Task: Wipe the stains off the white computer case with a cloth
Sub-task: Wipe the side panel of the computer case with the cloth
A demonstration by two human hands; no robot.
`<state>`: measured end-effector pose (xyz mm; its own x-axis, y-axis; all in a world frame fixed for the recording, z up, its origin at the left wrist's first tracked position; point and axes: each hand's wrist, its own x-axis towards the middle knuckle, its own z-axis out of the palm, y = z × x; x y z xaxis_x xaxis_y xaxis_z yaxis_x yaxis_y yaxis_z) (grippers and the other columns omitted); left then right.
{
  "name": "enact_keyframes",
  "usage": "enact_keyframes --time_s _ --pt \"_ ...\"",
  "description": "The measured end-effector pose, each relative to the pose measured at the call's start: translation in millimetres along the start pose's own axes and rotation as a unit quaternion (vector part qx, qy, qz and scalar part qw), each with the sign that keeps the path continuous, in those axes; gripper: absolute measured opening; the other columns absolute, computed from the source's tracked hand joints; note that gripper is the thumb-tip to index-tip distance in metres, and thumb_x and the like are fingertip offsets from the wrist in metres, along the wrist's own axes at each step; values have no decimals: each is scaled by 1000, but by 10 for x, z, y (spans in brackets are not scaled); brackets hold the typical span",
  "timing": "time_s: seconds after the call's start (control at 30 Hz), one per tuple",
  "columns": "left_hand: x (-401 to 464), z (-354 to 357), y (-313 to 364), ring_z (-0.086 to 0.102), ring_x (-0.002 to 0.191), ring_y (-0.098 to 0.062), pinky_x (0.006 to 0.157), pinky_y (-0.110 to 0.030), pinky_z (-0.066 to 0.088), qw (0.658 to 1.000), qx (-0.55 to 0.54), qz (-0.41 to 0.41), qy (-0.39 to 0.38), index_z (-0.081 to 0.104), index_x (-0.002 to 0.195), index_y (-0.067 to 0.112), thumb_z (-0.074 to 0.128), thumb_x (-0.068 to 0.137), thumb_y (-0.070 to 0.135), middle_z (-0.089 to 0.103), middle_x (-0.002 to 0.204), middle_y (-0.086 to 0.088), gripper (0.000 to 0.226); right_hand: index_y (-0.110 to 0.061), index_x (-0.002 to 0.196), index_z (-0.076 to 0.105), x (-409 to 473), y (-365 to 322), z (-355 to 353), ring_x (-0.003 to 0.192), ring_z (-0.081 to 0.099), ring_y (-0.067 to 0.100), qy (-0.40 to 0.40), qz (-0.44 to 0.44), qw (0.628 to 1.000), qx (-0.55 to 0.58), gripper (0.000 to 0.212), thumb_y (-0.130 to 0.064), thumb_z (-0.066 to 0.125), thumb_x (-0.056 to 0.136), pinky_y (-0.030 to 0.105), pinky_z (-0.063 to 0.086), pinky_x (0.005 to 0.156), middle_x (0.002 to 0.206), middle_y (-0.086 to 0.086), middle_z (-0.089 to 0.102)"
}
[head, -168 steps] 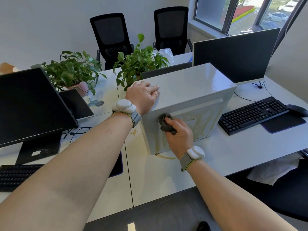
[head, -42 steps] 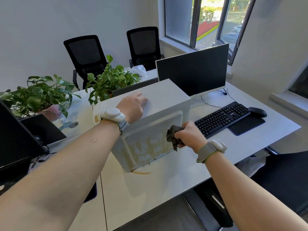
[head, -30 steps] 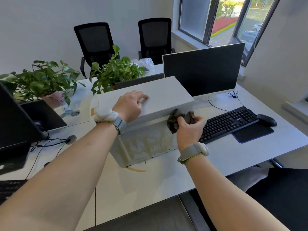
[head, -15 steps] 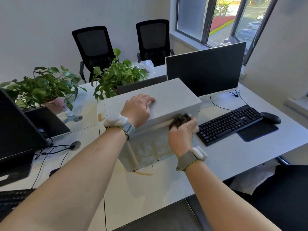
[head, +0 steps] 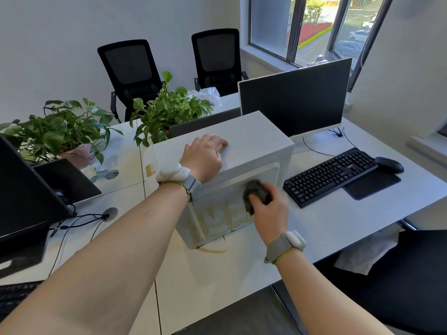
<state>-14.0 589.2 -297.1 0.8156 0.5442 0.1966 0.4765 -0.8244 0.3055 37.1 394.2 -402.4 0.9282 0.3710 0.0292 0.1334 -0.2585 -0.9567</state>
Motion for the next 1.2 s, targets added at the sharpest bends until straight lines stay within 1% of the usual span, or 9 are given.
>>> enact_keyframes --time_s 0.07,0.13,0.33,0.47,0.53,0.77,0.97,1.07,1.2 --pt "-2 1 -3 47 128 -23 106 -40 32 1000 0 0 2 59 131 37 42 92 13 51 146 9 49 -23 127 57 106 -46 -57 102 60 16 114 27 990 82 48 -25 79 85 30 51 91 119 3 58" --pt "-4 2 -10 47 128 -24 106 -41 32 1000 -1 2 3 59 131 36 41 92 13 51 146 8 49 -22 115 60 192 -120 -42 99 63 20 149 47 980 124 37 -26 79 84 34 55 86 113 6 62" --pt "3 5 -22 47 127 -24 106 -41 34 1000 3 4 3 59 130 36 41 92 12 51 146 8 49 -31 89 69 70 49 103 84 67 25 -30 122 990 58 20 -24 83 78 43 61 76 95 3 69" --pt "8 10 -23 47 128 -24 107 -42 34 1000 4 6 3 60 129 37 41 92 13 52 145 8 49 -25 114 70 181 66 -134 93 66 16 123 131 975 133 28 -18 75 87 35 58 83 101 -4 70" --pt "9 12 -28 47 128 -24 107 -43 34 1000 2 6 2 60 129 37 41 91 13 52 145 8 48 -22 124 67 243 11 -75 96 67 15 138 161 964 162 41 -17 75 84 36 60 86 108 -2 70" --pt "10 3 -20 47 126 -23 106 -42 34 1000 -7 -1 0 61 127 36 40 91 11 52 143 8 48 -15 115 71 -67 21 106 100 71 30 -88 158 962 206 40 6 71 81 46 63 86 110 9 70" --pt "55 -83 73 49 125 -27 106 -43 36 998 -20 -56 -22 68 117 31 41 89 13 56 137 2 43 -18 96 64 264 -199 -467 81 58 20 65 157 928 331 28 7 54 90 32 52 63 89 2 60" --pt "153 -96 340 53 114 -30 97 -42 42 992 7 -123 -14 68 100 24 40 89 23 58 117 -4 30 -21 97 64 498 -328 -568 79 65 15 52 118 939 320 19 -4 69 91 30 59 67 94 2 67" --pt "133 122 445 54 101 -30 82 -40 42 985 65 -138 85 54 86 22 50 94 39 57 103 -3 19 -14 95 72 639 -236 -464 63 66 6 25 94 966 240 17 0 75 86 21 55 56 84 2 71"
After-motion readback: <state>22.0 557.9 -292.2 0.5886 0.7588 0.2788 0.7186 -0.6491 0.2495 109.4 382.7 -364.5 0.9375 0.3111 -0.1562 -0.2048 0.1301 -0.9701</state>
